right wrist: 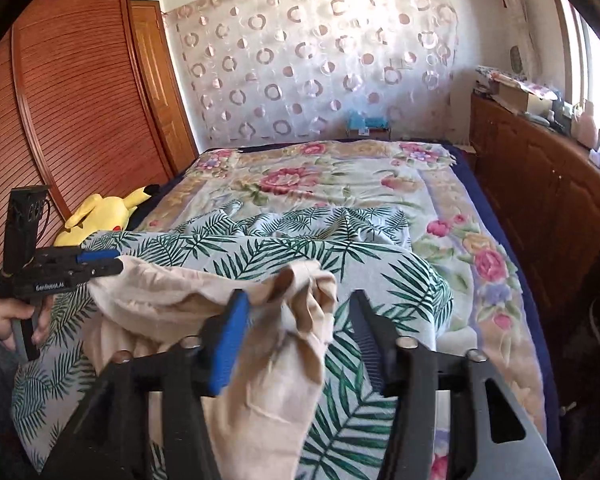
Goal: Fold small clothes
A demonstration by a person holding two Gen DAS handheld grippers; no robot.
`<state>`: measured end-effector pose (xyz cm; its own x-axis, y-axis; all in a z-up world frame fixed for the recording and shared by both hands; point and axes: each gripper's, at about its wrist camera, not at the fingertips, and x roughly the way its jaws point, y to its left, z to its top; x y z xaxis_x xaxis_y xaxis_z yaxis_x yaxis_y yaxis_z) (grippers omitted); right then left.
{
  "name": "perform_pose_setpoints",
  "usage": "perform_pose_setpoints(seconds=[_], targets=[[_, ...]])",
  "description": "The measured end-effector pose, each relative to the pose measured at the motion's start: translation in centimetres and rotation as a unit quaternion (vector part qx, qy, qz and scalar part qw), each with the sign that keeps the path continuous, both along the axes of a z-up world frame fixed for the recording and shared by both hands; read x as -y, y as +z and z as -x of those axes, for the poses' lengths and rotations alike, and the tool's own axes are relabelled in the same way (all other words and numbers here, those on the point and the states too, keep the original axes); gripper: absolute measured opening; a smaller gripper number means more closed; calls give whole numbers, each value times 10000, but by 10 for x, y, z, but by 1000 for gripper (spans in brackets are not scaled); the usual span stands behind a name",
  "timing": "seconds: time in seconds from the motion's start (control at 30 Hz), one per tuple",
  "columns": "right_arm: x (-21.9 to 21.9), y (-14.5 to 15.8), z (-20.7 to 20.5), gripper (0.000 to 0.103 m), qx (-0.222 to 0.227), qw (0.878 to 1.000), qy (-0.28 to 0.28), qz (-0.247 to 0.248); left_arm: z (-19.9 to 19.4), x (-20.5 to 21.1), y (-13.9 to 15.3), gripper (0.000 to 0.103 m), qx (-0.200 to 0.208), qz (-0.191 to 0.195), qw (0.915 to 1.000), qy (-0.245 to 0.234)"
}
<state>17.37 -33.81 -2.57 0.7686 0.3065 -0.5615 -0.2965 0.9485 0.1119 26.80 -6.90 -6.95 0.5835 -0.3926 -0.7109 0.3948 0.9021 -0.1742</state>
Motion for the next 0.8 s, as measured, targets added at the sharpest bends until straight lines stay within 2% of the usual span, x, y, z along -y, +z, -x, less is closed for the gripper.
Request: perform_pose_setpoints(seconds=[0.03,0.1,0.23,0.4,0.43,0.5,0.6,0.73,0.8], targets=[[1,-1,5,56,-9,10000,-1,86,2,-4,-1,69,-35,-1,10000,-39],[1,-6,6,57,-91,9996,60,264,8,-14,-6,80,-41,-91,9999,-44],[-12,-11,-5,56,-274,9977,293,538,13,-20,-19,80,-262,-136,9994,-161],[-31,-3,-34,56,-292,9966,514,579,9,-10,-27,80,-284,-276,9988,-301],[-34,-1,-39,39,-269,9965,559,567,8,-10,-26,80,-285,-246,9988,-312],[-32,-1,-48,12,-333,9965,633,431,8,-11,-26,80,-273,-218,9989,-310],[-20,-2,-56,9,-295,9979,582,30,6,-12,-25,80,-292,-216,9989,-302],[5,-10,-69,9,-603,9976,-260,-236,0,-11,-29,80,-367,-322,9986,-201],[8,-9,-68,10,-543,9975,-429,-135,-6,-7,-29,80,-387,-300,9985,-245]])
